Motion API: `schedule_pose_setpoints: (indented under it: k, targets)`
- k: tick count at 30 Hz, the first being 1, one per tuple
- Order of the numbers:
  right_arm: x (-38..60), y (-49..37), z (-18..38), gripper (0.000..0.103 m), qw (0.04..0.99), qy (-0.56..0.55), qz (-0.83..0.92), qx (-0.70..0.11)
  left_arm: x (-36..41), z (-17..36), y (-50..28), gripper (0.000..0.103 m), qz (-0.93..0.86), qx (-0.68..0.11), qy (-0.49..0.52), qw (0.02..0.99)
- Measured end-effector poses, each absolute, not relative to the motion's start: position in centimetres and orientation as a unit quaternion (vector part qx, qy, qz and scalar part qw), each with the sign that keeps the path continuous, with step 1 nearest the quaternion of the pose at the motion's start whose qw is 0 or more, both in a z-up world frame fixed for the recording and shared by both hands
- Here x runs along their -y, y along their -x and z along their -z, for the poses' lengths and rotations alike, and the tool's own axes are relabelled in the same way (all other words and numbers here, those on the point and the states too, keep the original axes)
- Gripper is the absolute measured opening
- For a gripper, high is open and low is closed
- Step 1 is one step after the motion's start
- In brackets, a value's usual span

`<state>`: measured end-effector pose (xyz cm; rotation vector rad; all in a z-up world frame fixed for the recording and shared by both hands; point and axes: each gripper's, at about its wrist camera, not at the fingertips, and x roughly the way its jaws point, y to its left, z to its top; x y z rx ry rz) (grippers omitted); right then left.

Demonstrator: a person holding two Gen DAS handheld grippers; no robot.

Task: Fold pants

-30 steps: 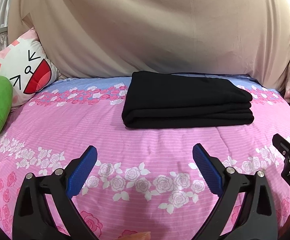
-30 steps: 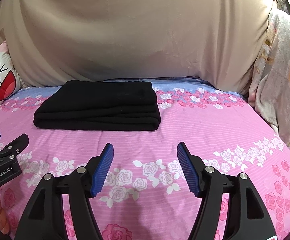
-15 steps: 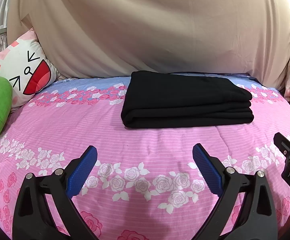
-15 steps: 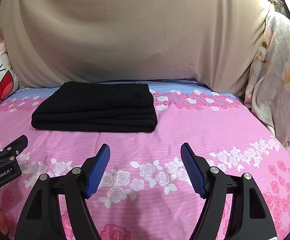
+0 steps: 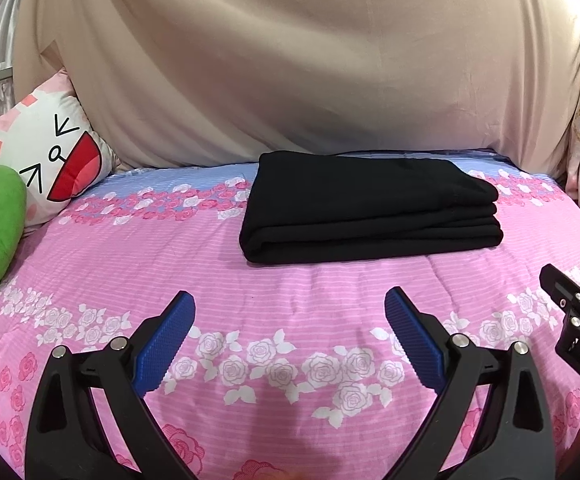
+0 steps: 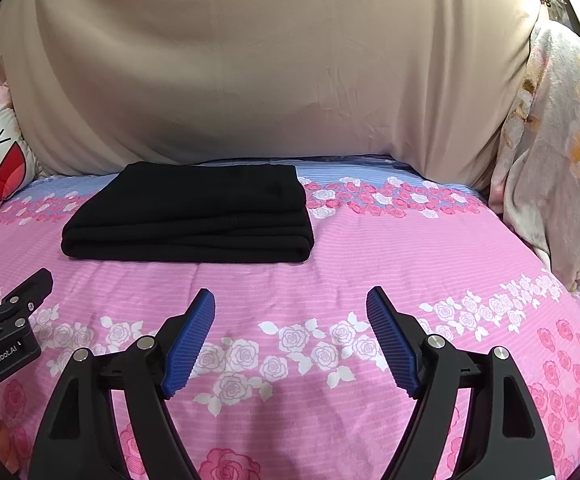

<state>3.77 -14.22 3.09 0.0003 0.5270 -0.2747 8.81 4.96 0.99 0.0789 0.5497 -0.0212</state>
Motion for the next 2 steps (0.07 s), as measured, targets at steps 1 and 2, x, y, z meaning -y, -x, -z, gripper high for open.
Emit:
schedule_pose_setpoints:
  k: [1,2]
  targets:
    - [14.24,-3.74,-3.08,0.077,0.956,0.000,0.135,-0.259,-5.00,-0.98,-8.86,0.093,0.010,-0.273,-0.039,0.961]
    - [14.28,-3.74,-3.06,0.077,0.956,-0.001,0.135,-0.259,-5.08,-0.97,-8.88,0.093,0.012,-0.273,-0.038,0.961]
